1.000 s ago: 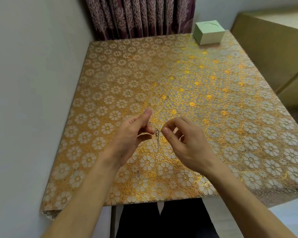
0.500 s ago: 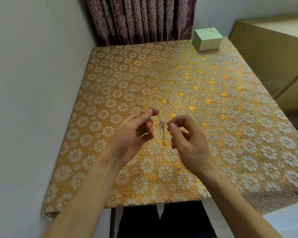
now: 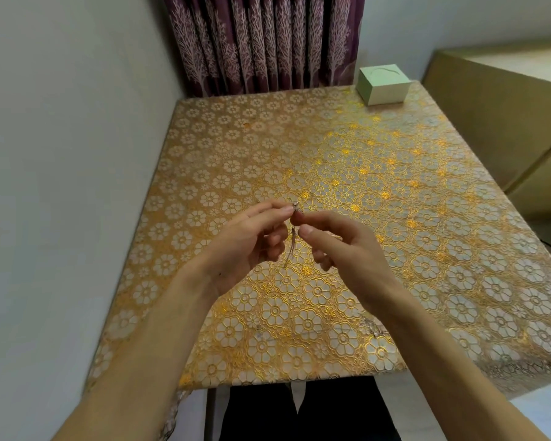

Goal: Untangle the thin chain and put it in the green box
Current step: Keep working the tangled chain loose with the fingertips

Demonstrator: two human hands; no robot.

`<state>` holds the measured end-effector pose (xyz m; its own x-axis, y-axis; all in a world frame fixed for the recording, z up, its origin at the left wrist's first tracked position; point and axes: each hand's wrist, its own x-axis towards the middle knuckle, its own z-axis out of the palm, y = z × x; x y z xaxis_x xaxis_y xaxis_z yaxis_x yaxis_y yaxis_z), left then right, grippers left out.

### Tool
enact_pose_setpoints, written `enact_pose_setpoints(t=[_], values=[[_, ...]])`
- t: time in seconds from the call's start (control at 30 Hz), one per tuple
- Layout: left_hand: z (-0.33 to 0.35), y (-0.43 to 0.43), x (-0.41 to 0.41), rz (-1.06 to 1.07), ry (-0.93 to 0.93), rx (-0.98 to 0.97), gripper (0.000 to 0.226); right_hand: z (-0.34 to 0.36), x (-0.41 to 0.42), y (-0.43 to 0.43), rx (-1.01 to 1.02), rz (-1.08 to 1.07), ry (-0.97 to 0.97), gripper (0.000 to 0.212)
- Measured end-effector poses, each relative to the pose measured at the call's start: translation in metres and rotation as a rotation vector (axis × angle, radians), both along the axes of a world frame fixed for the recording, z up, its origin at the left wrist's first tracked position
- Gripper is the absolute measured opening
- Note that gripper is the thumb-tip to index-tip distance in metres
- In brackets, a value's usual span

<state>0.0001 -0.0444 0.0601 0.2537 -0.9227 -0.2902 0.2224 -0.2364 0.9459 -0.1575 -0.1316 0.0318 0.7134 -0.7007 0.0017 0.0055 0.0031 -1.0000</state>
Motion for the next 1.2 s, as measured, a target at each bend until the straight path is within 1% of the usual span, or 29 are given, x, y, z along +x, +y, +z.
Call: enact_pose_setpoints(t=[0.07,0.17,0.33,0.53,0.67,0.8,0.97,1.13,1.2], values=[[0.0,0.0,0.0,-0.011,-0.032,-0.003,0.016,0.002,0.001,-0.001,-0.049,0.005,0.018,0.012],[0.001,0.001,-0.001,-0.022,-0.074,-0.005,0.021,0.002,0.002,-0.003,-0.099,0.014,0.058,0.004],[-0.002,0.001,-0.001,0.002,-0.158,0.015,0.028,-0.001,-0.001,-0.006,-0.123,0.02,0.106,0.006],[-0.011,0.002,-0.006,0.087,-0.123,0.008,0.028,-0.006,-0.006,-0.006,-0.219,0.076,0.156,0.009],[-0.014,0.002,-0.007,0.136,-0.12,0.013,0.034,-0.01,-0.008,-0.004,-0.152,0.039,0.094,0.014],[-0.02,0.001,-0.009,0.136,-0.093,0.011,0.033,-0.017,-0.007,-0.003,-0.046,0.003,0.074,0.01],[-0.028,0.0,-0.009,0.128,-0.059,0.012,0.032,-0.024,-0.006,-0.002,0.122,0.046,0.074,0.01],[-0.035,0.002,-0.003,0.069,-0.054,-0.007,0.033,-0.028,-0.003,-0.002,0.075,0.056,0.14,0.02],[-0.037,0.003,-0.003,0.055,-0.1,0.004,0.036,-0.029,-0.003,-0.002,0.072,0.048,0.148,0.024]])
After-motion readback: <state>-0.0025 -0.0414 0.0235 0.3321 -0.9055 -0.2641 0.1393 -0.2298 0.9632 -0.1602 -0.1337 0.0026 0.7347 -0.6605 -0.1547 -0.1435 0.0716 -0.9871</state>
